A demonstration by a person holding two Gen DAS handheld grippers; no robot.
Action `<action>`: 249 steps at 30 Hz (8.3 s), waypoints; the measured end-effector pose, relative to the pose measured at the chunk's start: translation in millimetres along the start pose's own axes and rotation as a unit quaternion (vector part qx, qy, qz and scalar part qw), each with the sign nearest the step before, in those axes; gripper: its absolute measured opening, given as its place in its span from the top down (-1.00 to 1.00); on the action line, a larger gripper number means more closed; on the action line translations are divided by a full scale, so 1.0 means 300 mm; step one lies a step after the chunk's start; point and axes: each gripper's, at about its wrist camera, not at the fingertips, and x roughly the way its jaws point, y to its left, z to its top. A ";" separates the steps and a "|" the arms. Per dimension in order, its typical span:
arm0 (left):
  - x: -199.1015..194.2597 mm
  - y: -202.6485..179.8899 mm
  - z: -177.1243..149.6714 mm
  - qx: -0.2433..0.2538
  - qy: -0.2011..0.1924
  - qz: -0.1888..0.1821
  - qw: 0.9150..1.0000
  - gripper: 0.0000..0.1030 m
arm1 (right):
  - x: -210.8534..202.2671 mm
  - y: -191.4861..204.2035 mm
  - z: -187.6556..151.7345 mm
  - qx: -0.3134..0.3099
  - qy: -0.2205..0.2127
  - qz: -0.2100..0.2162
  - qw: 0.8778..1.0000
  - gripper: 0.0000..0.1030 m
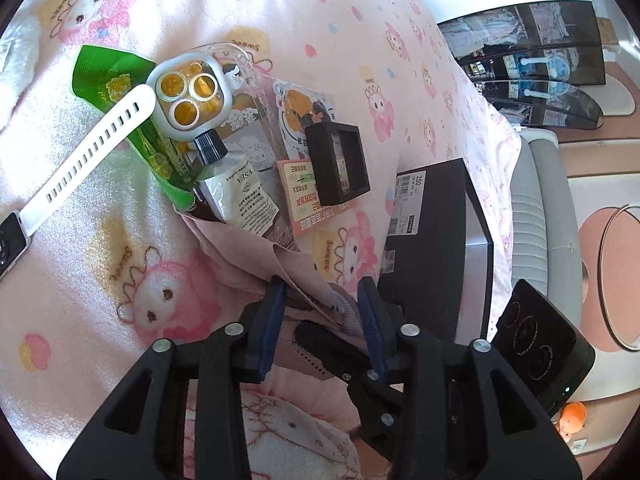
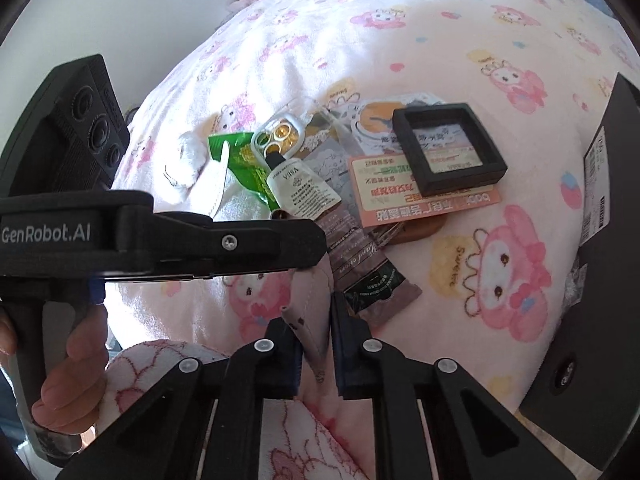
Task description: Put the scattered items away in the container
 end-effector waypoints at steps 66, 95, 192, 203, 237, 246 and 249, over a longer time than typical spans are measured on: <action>0.542 -0.422 -0.522 0.291 0.100 0.248 0.919 0.27 | -0.481 -0.538 -0.660 0.321 -0.095 -0.114 0.935 0.76; 0.526 -0.402 -0.498 0.257 0.102 0.204 0.939 -0.05 | -0.452 -0.607 -0.690 0.364 -0.075 -0.089 0.924 0.22; 0.193 -0.710 -0.525 0.311 0.040 0.019 0.949 0.91 | -0.746 -0.515 -0.494 0.280 -0.213 -0.071 0.933 0.93; 0.258 -0.954 -0.386 0.348 0.001 0.003 0.938 0.91 | -0.965 -0.580 -0.353 0.248 -0.290 -0.112 0.918 0.93; 0.198 -0.652 -0.406 0.259 -0.009 0.004 0.966 0.91 | -0.537 -0.523 -0.404 0.311 -0.191 -0.053 0.930 0.91; 0.222 -0.856 -0.364 0.312 -0.017 -0.025 0.950 0.91 | -0.798 -0.523 -0.315 0.254 -0.277 -0.099 0.921 0.92; 0.234 -0.937 -0.342 0.336 -0.023 -0.029 0.941 0.91 | -0.863 -0.553 -0.277 0.246 -0.293 -0.115 0.917 0.92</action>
